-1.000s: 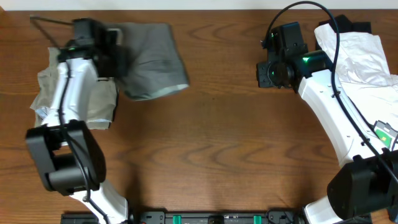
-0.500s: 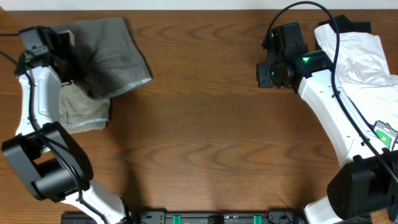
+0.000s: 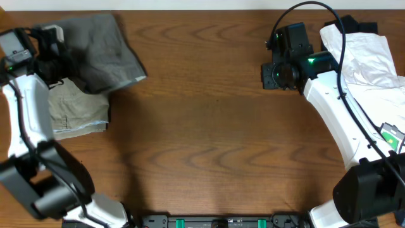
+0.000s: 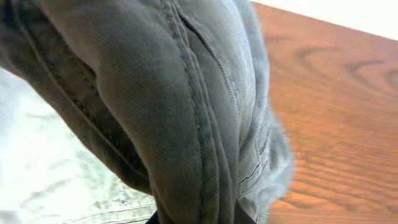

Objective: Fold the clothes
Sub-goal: 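Carry the grey shorts left with the left gripper onto the khaki stack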

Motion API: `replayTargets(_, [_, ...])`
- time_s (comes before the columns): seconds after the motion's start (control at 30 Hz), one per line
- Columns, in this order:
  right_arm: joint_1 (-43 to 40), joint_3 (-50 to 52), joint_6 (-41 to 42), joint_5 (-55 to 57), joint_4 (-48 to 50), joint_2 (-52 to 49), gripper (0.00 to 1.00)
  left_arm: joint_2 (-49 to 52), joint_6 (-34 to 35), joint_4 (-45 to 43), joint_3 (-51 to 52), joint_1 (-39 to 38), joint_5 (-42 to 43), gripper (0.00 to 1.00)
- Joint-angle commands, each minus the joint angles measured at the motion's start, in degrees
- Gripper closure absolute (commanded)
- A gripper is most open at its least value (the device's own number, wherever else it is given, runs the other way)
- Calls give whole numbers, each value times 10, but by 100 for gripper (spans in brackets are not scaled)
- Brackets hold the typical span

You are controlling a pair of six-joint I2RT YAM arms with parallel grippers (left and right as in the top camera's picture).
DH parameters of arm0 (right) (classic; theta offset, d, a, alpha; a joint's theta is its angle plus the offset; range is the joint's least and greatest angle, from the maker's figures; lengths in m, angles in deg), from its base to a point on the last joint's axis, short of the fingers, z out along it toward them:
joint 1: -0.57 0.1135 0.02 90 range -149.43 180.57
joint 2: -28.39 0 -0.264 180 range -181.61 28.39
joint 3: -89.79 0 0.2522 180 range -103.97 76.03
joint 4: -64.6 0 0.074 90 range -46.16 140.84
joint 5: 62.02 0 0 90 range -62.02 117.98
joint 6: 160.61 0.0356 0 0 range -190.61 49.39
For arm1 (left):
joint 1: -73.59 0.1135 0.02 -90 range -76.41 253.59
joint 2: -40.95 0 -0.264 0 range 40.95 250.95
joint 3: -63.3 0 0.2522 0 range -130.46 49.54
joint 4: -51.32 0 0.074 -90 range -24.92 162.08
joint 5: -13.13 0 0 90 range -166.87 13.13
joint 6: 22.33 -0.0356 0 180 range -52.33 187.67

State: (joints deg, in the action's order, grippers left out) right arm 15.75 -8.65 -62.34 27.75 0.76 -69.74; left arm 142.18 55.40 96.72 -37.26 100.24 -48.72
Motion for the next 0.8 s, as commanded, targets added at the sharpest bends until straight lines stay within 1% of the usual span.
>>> replayTargets(0.0, [-4, 0, -6, 4, -1, -3, 65, -52, -2, -7, -13, 13, 2, 94])
replayTargets(0.1, [-4, 0, -6, 4, -1, -3, 65, -52, -1, -7, -13, 23, -6, 94])
replayTargets(0.27, [-4, 0, -6, 4, -1, -3, 65, -25, -1, -7, -13, 43, -7, 94])
replayTargets(0.4, [-4, 0, -6, 4, -1, -3, 65, -7, -1, -8, -13, 59, -23, 94])
replayTargets(0.6, [-4, 0, -6, 4, 0, -3, 65, -4, -1, -7, -13, 82, -23, 93])
replayTargets(0.7, [-4, 0, -6, 4, -1, -3, 65, -4, -1, -4, -13, 88, -23, 90])
replayTargets(0.77, [-4, 0, -6, 4, -1, -3, 65, -4, -1, 2, -13, 88, -23, 83])
